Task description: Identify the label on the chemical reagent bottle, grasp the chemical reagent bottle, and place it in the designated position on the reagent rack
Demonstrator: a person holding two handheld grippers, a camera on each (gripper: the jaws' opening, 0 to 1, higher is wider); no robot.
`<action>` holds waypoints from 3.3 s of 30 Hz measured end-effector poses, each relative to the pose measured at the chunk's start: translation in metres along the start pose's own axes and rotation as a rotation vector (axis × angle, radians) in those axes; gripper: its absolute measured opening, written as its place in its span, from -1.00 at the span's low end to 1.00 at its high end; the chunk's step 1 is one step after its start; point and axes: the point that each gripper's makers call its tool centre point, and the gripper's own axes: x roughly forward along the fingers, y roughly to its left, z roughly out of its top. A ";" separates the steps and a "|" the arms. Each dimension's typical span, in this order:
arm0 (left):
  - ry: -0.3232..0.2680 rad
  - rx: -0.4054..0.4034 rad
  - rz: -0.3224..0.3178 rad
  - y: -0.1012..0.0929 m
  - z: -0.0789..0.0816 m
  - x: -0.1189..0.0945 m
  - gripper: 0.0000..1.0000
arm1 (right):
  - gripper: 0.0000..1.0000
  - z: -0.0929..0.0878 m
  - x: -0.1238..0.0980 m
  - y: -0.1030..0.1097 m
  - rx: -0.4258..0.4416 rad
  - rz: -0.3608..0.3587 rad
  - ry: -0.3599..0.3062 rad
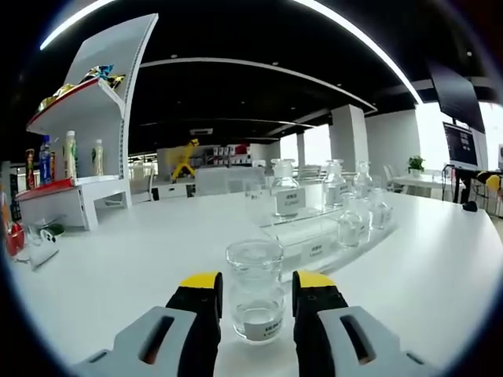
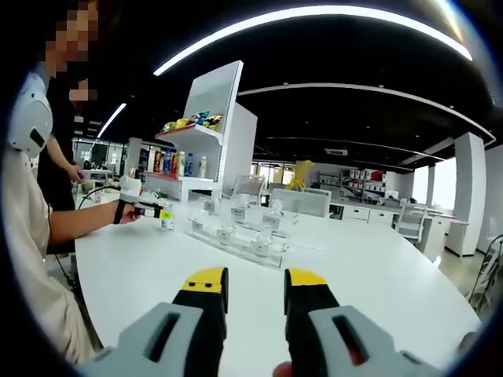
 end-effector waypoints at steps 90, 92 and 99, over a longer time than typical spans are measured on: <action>-0.088 -0.002 0.011 -0.007 0.047 -0.006 -0.61 | -0.45 -0.014 -0.018 -0.007 0.013 -0.039 0.008; -0.088 -0.001 0.005 -0.009 0.050 -0.005 -0.61 | -0.45 -0.015 -0.018 -0.007 0.011 -0.039 0.012; -0.104 -0.002 0.002 -0.011 0.057 -0.006 -0.61 | -0.46 -0.018 -0.016 -0.004 0.019 -0.029 0.017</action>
